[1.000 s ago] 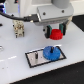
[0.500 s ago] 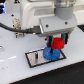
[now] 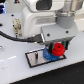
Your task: Insert the blue gear onto the right peg, followed by the red gear
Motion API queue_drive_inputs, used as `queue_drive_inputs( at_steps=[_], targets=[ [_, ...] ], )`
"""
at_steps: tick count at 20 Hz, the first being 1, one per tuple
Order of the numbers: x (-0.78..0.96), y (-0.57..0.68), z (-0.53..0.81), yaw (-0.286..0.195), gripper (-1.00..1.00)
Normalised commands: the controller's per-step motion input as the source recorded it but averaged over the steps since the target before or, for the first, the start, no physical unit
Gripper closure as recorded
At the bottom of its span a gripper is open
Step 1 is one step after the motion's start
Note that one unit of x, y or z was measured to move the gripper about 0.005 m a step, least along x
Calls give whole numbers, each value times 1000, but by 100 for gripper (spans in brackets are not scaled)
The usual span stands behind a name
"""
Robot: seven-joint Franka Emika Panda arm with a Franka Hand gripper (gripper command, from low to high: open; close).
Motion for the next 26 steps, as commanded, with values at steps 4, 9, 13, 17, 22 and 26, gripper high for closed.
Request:
queue_drive_inputs(
  at_steps=[4,9,13,17,22,26],
  targets=[
    [0,-115,348,0,100],
    [-17,-40,291,0,100],
    [7,-34,203,0,100],
    [9,-105,38,0,100],
    [42,-77,-171,0,100],
    [114,-89,-133,0,100]
  ],
)
